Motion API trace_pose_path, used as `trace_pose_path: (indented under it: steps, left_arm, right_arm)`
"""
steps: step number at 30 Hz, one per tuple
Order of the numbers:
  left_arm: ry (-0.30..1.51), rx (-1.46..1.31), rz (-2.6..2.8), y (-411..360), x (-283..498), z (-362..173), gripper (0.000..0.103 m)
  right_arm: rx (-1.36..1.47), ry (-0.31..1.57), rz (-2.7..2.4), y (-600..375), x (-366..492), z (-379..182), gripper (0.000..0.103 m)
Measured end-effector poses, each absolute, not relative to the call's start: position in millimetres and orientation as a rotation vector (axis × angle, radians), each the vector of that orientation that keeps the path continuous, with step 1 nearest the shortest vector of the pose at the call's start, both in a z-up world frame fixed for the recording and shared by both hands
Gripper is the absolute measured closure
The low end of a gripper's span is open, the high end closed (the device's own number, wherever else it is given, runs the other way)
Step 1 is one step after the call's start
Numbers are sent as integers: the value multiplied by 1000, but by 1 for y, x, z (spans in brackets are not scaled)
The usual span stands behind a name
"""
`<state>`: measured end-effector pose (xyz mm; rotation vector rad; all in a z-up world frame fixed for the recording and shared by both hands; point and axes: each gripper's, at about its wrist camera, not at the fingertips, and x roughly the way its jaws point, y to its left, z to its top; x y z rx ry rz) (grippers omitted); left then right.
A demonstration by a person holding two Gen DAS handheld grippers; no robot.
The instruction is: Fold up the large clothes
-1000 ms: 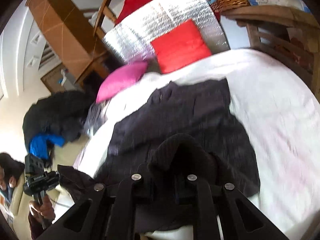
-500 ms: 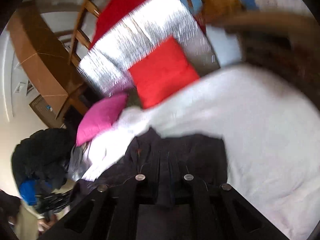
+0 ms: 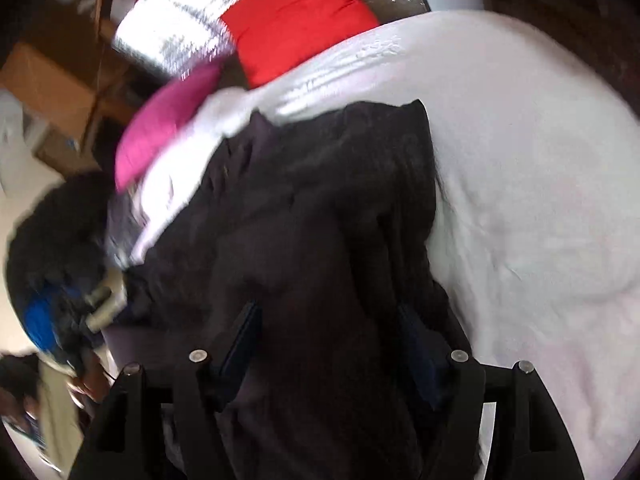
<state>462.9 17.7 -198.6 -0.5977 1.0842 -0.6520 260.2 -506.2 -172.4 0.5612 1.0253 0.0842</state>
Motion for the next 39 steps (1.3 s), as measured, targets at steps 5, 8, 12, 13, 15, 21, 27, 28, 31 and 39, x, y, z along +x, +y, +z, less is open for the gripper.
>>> trace_pose_path:
  steps: [5,8,12,13,15,21,27,28,31,39]
  left_arm:
    - [1120,-471,-690,15,451,-200,35]
    - [1098,-443,-693,17,445,-201,36]
    - [1074,-399,-676,16,441,-199,47]
    - [1074,-382,-670,14,441,-199,46]
    - [1089,-360,-666,10,442,-201,44]
    - [1072,-314,-636,14,442,-196,103]
    - [836,-374,-657,27,446,-141,103]
    - [779,-388,-651,30,451,-128,103]
    - [690,-414,-603,36,468,-109,103]
    - [1018,-320,-373,38,507,-173,49]
  right_arm:
    - [461,1016,99,-482,235,-163,60]
    - [418,959,88,-473,228,-162,64]
    - [404,956,82,-466,237,-172,53]
    - [434,957,80,-470,240,-174,41]
    - [513,948,89,-478,240,-177,39]
    - [472,929,38,-470,244,-169,79]
    - [454,711,45,-470,239,-108,83]
    - [454,680,37,-472,244,-100,83]
    - [477,631,28,-479,264,-92,83]
    - [519,743,-85,-513,324,-150,84]
